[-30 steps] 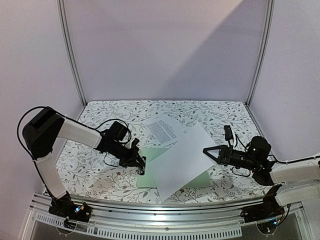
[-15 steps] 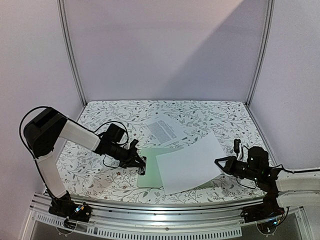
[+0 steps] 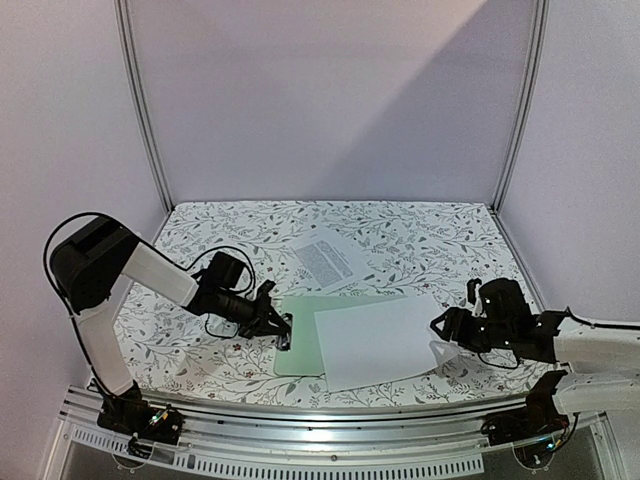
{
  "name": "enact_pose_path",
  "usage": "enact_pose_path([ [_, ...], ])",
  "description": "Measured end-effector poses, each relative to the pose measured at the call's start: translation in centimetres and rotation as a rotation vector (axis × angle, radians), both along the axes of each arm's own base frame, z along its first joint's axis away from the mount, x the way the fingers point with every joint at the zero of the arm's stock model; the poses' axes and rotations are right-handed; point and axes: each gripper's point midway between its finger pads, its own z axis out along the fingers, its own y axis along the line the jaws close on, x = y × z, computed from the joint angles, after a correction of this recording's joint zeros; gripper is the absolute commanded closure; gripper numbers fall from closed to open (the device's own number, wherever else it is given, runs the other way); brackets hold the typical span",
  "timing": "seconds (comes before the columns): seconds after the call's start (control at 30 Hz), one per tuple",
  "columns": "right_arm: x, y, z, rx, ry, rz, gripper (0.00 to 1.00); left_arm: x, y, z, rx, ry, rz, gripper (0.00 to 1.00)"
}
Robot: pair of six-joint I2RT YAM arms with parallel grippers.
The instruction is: Put the files into the folder
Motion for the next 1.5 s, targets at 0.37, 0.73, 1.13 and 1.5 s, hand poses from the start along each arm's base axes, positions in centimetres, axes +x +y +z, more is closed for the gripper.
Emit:
enact_pose_path([
  [0.37, 0.8, 0.0, 0.9, -0.324, 0.019, 0.191, 0.30, -0.6, 0.1, 0.0, -0.103, 0.012, 0.016, 1.00],
  [0.73, 0.8, 9.7, 2.2, -0.040, -0.182, 0.566, 0.38, -1.0, 0.2, 0.7, -0.228, 0.016, 0.049, 1.00],
  [1.13, -0.7, 17.9, -1.5, 0.043, -0.172, 0.884, 0.44, -1.0, 0.0, 1.2, -0.289, 0.013, 0.047, 1.00],
  [1.5, 1.2, 21.5, -2.9, 0.133, -0.161, 0.891, 0.48, -1.0, 0.0, 1.2, -0.289, 0.014, 0.048, 1.00],
])
